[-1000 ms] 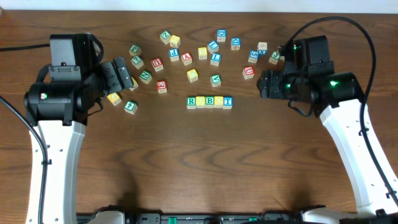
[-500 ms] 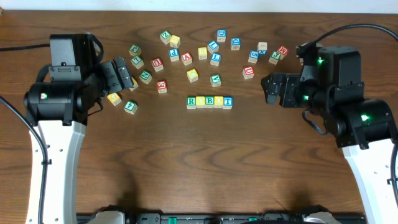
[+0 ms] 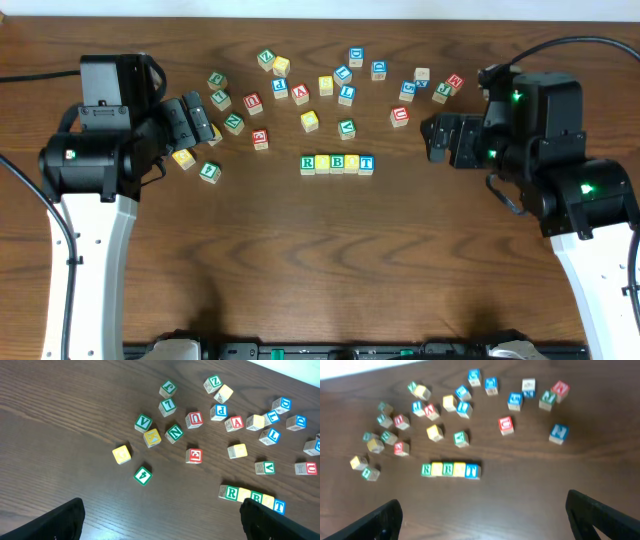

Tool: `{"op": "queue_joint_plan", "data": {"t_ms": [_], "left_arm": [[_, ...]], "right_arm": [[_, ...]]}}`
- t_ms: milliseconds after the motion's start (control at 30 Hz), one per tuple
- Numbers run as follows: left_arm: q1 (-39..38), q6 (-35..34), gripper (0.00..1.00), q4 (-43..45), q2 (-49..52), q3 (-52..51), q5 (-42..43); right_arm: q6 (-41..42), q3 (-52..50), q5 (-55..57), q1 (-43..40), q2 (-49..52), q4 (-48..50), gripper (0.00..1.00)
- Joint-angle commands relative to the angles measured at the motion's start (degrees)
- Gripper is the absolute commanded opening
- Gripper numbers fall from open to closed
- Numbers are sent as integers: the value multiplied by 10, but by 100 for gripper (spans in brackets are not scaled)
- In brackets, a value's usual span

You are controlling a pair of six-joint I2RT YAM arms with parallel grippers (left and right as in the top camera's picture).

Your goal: Spell out ROBOT

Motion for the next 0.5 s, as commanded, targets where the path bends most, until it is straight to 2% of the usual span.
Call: {"op": "queue_joint_plan", "data": {"t_ms": [0,233,467], "left_arm": [[2,1,98,-1,-9,16,-7],[2,1,98,-1,-9,16,-7],[2,1,98,-1,-9,16,-7]], "right_arm": [[-28,8,13,-6,-13,27,99],[-96,-21,15,-28,-53,128,99],[-125,-183,15,-61,-194,264,99]]}}
